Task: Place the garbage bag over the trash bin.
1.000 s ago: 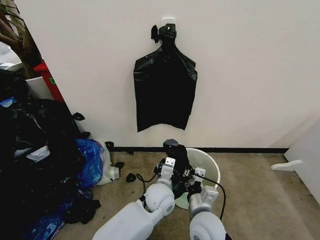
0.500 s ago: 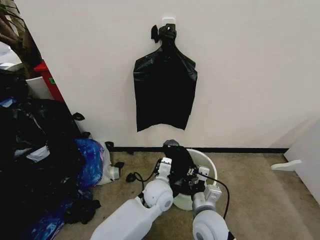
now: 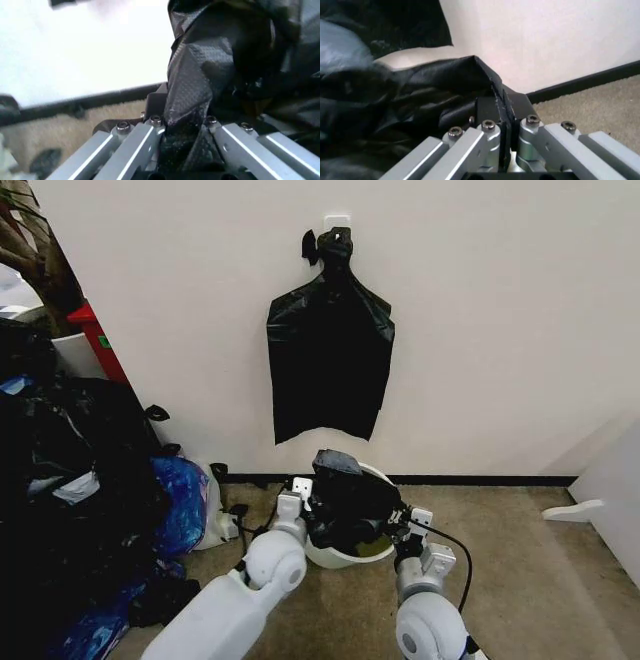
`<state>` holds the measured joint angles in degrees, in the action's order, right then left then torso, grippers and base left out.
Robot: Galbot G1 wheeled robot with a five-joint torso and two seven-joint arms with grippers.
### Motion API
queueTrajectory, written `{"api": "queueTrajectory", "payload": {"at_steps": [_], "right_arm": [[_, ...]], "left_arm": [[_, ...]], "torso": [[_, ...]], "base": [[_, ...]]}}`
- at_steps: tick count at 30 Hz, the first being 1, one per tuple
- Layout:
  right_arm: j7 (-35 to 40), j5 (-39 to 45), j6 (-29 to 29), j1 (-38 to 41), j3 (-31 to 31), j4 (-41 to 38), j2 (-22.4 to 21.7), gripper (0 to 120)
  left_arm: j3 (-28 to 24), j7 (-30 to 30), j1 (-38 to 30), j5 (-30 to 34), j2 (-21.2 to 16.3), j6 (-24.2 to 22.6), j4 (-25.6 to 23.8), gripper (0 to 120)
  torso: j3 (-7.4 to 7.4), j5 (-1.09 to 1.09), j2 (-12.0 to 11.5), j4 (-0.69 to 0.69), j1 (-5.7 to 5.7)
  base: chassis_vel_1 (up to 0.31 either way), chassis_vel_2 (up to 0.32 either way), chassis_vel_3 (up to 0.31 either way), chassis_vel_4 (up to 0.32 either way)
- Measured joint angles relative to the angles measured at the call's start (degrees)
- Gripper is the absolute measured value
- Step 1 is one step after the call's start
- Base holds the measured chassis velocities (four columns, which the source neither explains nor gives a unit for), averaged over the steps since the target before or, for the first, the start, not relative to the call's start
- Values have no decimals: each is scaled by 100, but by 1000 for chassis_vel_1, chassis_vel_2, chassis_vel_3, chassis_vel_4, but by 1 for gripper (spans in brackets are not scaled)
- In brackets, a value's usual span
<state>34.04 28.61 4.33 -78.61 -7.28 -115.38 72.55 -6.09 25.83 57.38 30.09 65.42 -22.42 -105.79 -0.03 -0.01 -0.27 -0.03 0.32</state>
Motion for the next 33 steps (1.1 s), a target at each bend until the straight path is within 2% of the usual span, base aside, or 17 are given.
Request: {"api": "queueTrajectory", "payload": {"at_steps": [4,7,11,14,15,17,20,21,24,25,26,27,31,33], "right_arm": [[-69,16,-36,16,-143,0,-80,0],[-73,19,-5,-35,-191,1,-162,0],[-61,-140,32,-167,-100,-75,-258,0],[-48,-679,95,-465,251,-285,-464,14],[-48,-679,95,-465,251,-285,-464,14],[-83,-1290,69,-655,449,-383,-592,22],[-469,-2817,-445,-880,410,-374,-734,34],[-469,-2817,-445,-880,410,-374,-734,34],[-833,-3746,-858,-930,195,-294,-816,46],[-950,-3926,-958,-927,132,-267,-841,49],[-1077,-4082,-1050,-912,68,-233,-869,57],[-1077,-4082,-1050,-912,68,-233,-869,57],[-1413,-4259,-1173,-793,-75,-99,-973,71],[-1718,-4194,-1182,-677,-148,10,-1027,81]], "left_arm": [[248,-744,248,-627,-309,697,-24,5],[412,-1034,320,-831,-429,1024,-28,5],[498,-1059,327,-838,-454,1101,-57,5],[555,-1051,299,-850,-444,1159,-68,5],[555,-1051,299,-850,-444,1159,-68,5],[568,-1036,279,-901,-436,1183,-69,5],[576,-1025,262,-1007,-444,1201,-69,5],[576,-1025,262,-1007,-444,1201,-69,5],[563,-1041,259,-1113,-481,1222,-64,5],[555,-1053,259,-1142,-488,1232,-61,5],[544,-1077,259,-1190,-497,1254,-55,5],[544,-1077,259,-1190,-497,1254,-55,5],[488,-1180,259,-1417,-519,1363,-19,5],[439,-1238,259,-1600,-522,1435,1,5]], "torso": [[0,1,0,0,0],[0,0,0,-1,0],[0,0,0,-1,0],[1,0,0,-1,0],[1,0,0,-1,0],[1,0,0,-2,0],[1,0,0,-2,0],[1,0,0,-2,0],[1,0,0,-1,0],[1,0,0,-1,0],[1,0,0,-1,0],[1,0,0,-1,0],[0,-1,0,0,0],[1,-1,0,0,0]], "base": [[0,0,0,0],[0,0,0,0],[0,0,0,0],[0,0,0,0],[0,0,0,0],[0,0,0,0],[0,0,0,0],[0,0,0,0],[0,0,0,0],[0,0,0,0],[0,0,0,0],[0,0,0,0],[0,0,0,0],[0,0,0,0]]}}
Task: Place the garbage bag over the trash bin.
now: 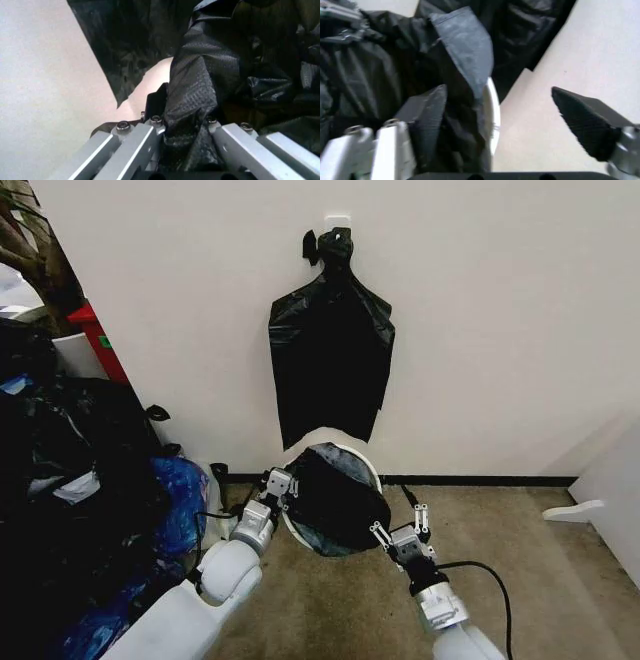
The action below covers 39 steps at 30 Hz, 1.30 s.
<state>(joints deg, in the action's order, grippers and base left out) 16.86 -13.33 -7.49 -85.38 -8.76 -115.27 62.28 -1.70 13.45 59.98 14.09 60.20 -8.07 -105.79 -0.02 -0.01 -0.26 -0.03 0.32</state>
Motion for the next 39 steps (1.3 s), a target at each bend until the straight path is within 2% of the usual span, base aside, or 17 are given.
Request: {"api": "queueTrajectory", "payload": {"at_steps": [2,5,9,10,12,14,17,18,23,24,27,31,37,39], "right_arm": [[-204,24,-18,59,-33,69,-13,86],[-419,19,-19,190,-64,192,-6,80],[-577,-132,-20,292,-189,267,40,66],[-577,-132,-20,292,-189,267,40,66],[-705,-333,-33,315,-299,329,52,54],[-774,-512,-84,330,-360,394,65,47],[-930,-833,-375,381,-518,524,142,34],[-930,-833,-375,381,-518,524,142,34],[-1367,-448,-1004,504,-540,585,249,12],[-1367,-448,-1004,504,-540,585,249,12],[-1485,-166,-1020,559,-559,603,236,0],[-1441,54,-911,612,-644,662,218,0],[-1266,851,-376,747,-845,652,104,0],[-1255,938,-322,760,-876,674,88,0]], "left_arm": [[-28,-3,-1,-33,4,4,1,5],[-84,-3,3,-68,-16,3,-1,5],[-135,1,43,-108,-44,-4,-20,5],[-135,1,43,-108,-44,-4,-20,5],[-159,19,58,-92,-31,-27,-53,5],[-170,25,62,-82,-16,-42,-68,5],[-183,39,78,-62,-5,-78,-85,5],[-183,39,78,-62,-5,-78,-85,5],[-216,13,143,-115,-44,-61,-98,5],[-216,13,143,-115,-44,-61,-98,5],[-199,-261,191,-252,-98,204,-104,5],[-104,-616,232,-412,-171,575,-48,5],[260,-1274,291,-966,-308,1587,321,5],[323,-1350,303,-1002,-312,1686,344,5]], "torso": [[0,0,0,0,0],[0,0,0,-1,0],[0,0,0,0,0],[0,0,0,0,0],[0,0,0,0,0],[0,0,0,-1,0],[0,0,0,-1,0],[0,0,0,-1,0],[0,0,0,0,0],[0,0,0,0,0],[0,0,0,-1,0],[0,0,0,-1,0],[0,1,0,-1,0],[0,1,0,0,0]], "base": [[0,0,0,0],[0,0,0,0],[0,0,0,0],[0,0,0,0],[0,0,0,0],[0,0,0,0],[0,0,0,0],[0,0,0,0],[0,0,0,0],[0,0,0,0],[0,0,0,0],[0,0,0,0],[0,0,0,0],[0,0,0,0]]}}
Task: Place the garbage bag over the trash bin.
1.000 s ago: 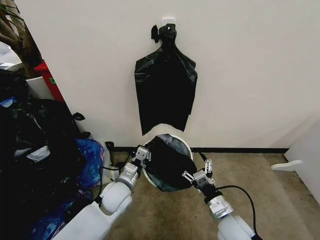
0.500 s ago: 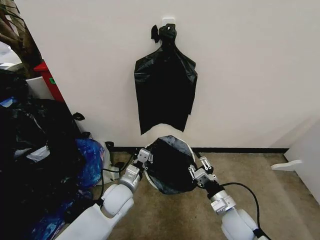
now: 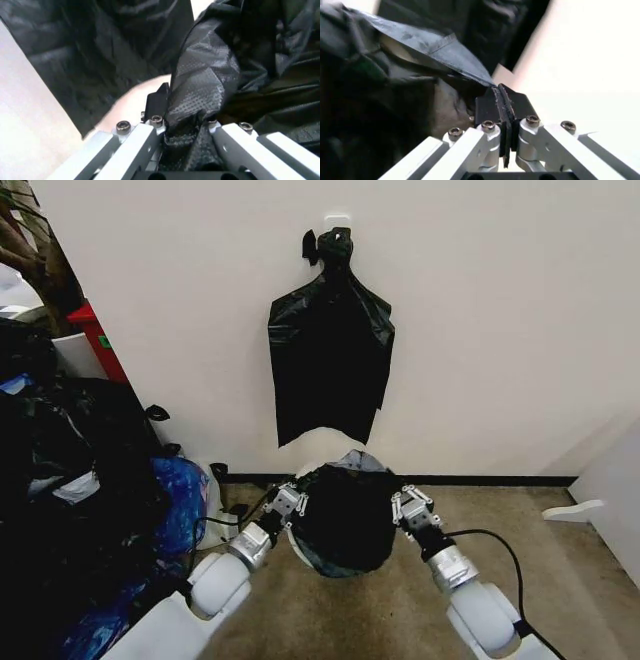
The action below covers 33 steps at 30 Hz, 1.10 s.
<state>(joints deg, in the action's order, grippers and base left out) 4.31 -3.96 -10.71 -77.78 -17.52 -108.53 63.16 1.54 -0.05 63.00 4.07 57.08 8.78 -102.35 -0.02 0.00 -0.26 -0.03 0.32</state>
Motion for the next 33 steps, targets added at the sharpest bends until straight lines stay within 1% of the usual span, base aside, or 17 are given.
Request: {"api": "queueTrajectory", "payload": {"at_steps": [3,7,9,12,14,19,23,26,28,31,33], "right_arm": [[12,242,80,20,-72,131,-50,0],[11,282,102,14,-88,251,-46,0],[12,251,106,49,-110,390,-21,0],[-48,179,42,80,-128,664,-1,0],[-57,173,32,80,-128,680,1,0],[-334,-216,-525,33,-189,1117,88,0],[-234,-316,-636,-11,-253,1093,145,0],[-111,-75,-680,-97,-309,870,136,0],[-114,10,-747,-118,-334,821,122,0],[-318,224,-1205,-174,-464,646,59,14],[-523,244,-1449,-196,-529,581,40,21]], "left_arm": [[172,-218,39,-35,-42,254,32,5],[266,-339,90,-9,-112,410,22,5],[339,-467,102,49,-135,551,-4,5],[402,-631,85,304,-139,740,-34,5],[403,-641,82,323,-138,748,-35,5],[421,-801,-41,810,-108,811,-31,5],[423,-718,-66,743,-105,740,41,5],[423,-494,-86,552,-80,593,95,5],[423,-445,-94,480,-71,568,113,5],[422,-410,-128,185,-53,580,179,5],[417,-406,-139,84,-49,594,196,5]], "torso": [[0,0,0,0,0],[0,0,0,0,0],[0,-1,0,1,0],[0,0,0,0,0],[0,0,0,0,0],[0,-1,0,-1,0],[0,-1,0,0,0],[0,0,0,0,0],[0,-1,0,0,0],[0,0,0,0,0],[0,0,0,0,0]], "base": [[0,0,0,0],[0,0,0,0],[0,0,0,0],[0,0,0,0],[0,0,0,0],[0,0,0,0],[0,0,0,0],[0,0,0,0],[0,0,0,0],[0,0,0,0],[0,0,0,0]]}}
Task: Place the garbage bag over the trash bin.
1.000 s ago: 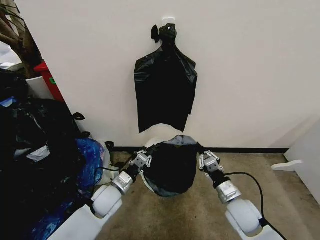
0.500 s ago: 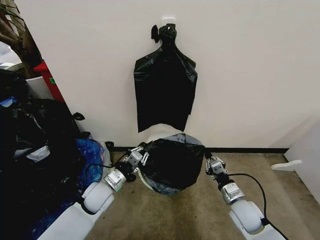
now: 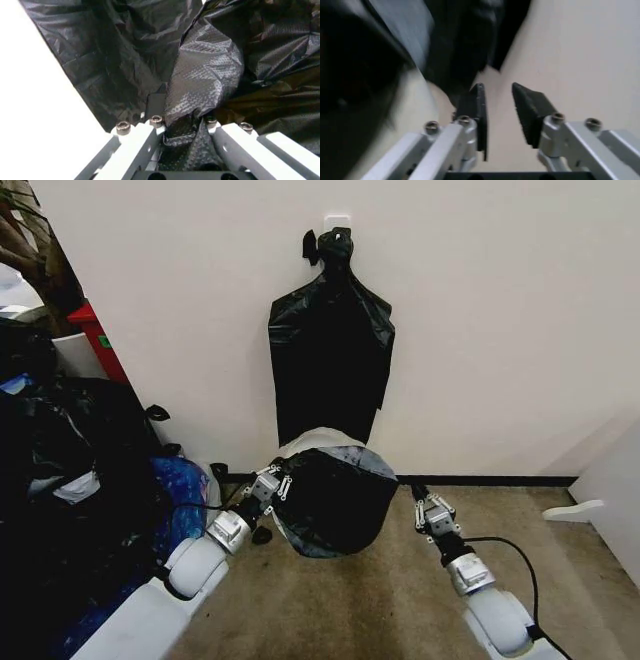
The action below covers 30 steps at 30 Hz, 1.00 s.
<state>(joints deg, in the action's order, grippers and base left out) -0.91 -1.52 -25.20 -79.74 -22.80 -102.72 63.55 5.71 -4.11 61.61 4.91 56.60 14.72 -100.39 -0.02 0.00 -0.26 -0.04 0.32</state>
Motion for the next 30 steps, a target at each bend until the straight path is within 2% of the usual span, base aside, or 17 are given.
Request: {"api": "queueTrajectory", "payload": {"at_steps": [4,7,9,11,17,19,20,22,30], "right_arm": [[-292,-51,-309,-54,-10,-112,-10,32],[-477,-307,-449,-92,40,-193,44,48],[-532,-469,-474,-94,81,-198,82,56],[-551,-515,-483,-94,92,-198,93,58],[-696,-718,-566,-63,128,-119,154,83],[-709,-723,-573,-62,128,-114,154,85],[-754,-736,-595,-60,126,-102,154,92],[-821,-760,-619,-59,106,-96,152,98],[-721,-1000,-598,-39,23,-45,173,100]], "left_arm": [[-17,6,-11,-180,20,46,41,5],[-39,-2,8,-406,48,151,62,5],[-46,-16,34,-538,53,217,63,5],[-48,-20,40,-568,54,231,64,5],[-51,-22,54,-665,71,273,115,5],[-53,-20,52,-665,73,274,122,5],[-61,-13,38,-665,80,274,145,5],[-79,-6,11,-664,96,274,172,5],[-155,3,-29,-630,147,263,190,5]], "torso": [[0,-1,0,0,0],[0,-1,0,0,0],[0,-1,0,0,0],[0,-1,0,0,0],[0,0,0,0,0],[0,0,0,0,0],[0,0,0,1,0],[0,-1,0,0,0],[0,0,0,0,0]], "base": [[0,0,0,0],[0,0,0,0],[0,0,0,0],[0,0,0,0],[0,0,0,0],[0,0,0,0],[0,0,0,0],[0,0,0,0],[0,0,0,0]]}}
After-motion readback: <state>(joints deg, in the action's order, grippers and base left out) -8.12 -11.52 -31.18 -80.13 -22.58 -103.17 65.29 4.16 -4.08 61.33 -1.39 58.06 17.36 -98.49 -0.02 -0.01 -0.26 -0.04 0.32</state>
